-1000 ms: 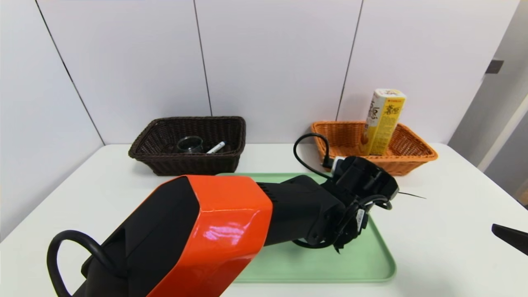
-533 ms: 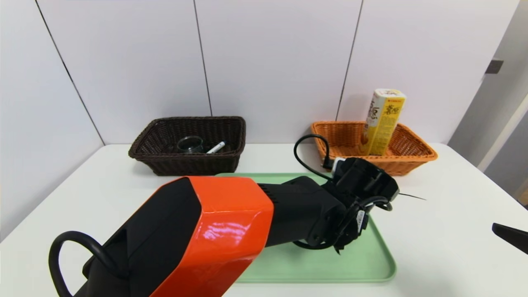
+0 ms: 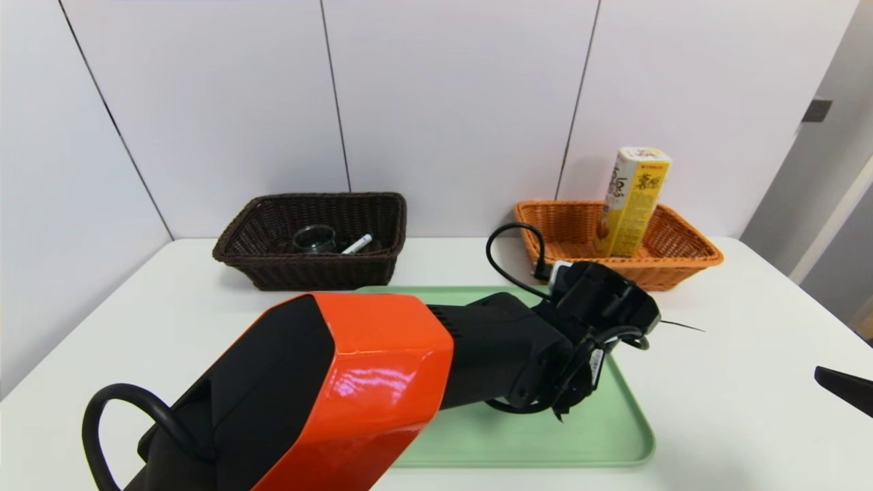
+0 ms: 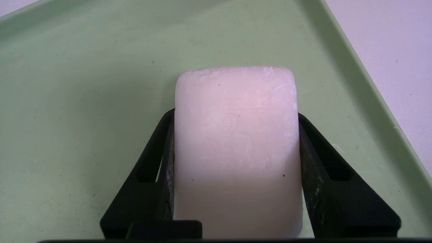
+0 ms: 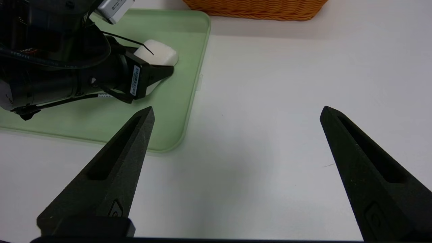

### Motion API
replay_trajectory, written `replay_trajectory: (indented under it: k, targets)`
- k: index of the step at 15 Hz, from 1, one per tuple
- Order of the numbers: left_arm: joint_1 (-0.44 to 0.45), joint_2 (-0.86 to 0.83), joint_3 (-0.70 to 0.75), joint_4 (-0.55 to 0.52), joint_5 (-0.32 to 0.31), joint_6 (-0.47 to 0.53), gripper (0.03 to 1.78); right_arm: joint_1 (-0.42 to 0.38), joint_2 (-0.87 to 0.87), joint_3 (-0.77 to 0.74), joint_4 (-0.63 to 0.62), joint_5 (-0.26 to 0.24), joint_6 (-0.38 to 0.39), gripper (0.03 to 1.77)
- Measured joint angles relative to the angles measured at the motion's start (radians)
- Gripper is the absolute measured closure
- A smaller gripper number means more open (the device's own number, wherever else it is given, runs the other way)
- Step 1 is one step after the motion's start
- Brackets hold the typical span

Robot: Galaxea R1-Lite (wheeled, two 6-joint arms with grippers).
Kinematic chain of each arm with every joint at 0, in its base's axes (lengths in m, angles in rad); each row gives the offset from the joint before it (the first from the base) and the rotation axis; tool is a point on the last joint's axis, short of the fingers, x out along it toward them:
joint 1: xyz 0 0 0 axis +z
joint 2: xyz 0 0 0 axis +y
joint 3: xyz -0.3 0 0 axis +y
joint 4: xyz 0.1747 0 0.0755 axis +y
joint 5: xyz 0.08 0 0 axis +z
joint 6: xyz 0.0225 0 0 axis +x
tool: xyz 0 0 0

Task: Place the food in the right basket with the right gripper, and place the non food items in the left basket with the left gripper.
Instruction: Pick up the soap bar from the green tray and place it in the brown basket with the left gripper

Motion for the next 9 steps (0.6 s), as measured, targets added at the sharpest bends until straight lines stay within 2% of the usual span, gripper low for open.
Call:
replay_trajectory:
  k: [9]
  targets:
    - [0.029, -0.051, 0.001, 0.016, 0.001, 0.011, 0.81, 0.0, 0.004, -0.003, -0.001, 0.001, 0.0, 0.11]
